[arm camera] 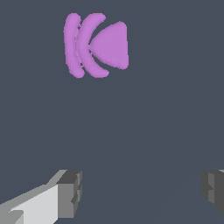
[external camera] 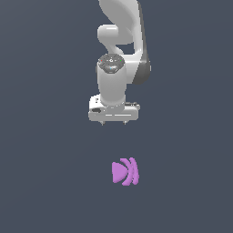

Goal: Pick up the object and move it to a goal position.

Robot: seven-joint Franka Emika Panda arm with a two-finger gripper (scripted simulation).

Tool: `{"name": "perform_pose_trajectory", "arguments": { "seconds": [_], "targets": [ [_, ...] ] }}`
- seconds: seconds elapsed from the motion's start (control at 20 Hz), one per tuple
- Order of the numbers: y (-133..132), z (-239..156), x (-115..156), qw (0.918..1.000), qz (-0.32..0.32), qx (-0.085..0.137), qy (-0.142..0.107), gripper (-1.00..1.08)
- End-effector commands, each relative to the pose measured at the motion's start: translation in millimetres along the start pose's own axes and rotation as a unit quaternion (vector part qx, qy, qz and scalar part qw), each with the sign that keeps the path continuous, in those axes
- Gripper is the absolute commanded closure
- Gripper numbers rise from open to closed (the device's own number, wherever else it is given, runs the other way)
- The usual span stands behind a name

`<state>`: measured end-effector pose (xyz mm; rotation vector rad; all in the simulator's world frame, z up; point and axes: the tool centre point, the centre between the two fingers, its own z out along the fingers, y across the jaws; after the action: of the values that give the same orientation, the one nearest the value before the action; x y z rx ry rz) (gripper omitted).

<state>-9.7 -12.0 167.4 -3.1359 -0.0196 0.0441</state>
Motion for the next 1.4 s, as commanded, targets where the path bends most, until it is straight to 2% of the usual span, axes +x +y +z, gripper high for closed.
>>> {"name": "perform_pose_trajectory", "arguments": {
  "seconds": [0.0,0.3,0.75,1.35],
  "targets": [
    [0,0,0,1.0000,0.000,0.000,0.000,-1.00],
    [-19,-3,5,0.9999,-0.010,0.006,0.007,-1.00],
    [-20,0,13,0.9999,-0.008,0.003,0.006,-1.00],
    [-32,21,56,0.9999,0.001,-0.017,-0.001,-1.00]
  ]
}}
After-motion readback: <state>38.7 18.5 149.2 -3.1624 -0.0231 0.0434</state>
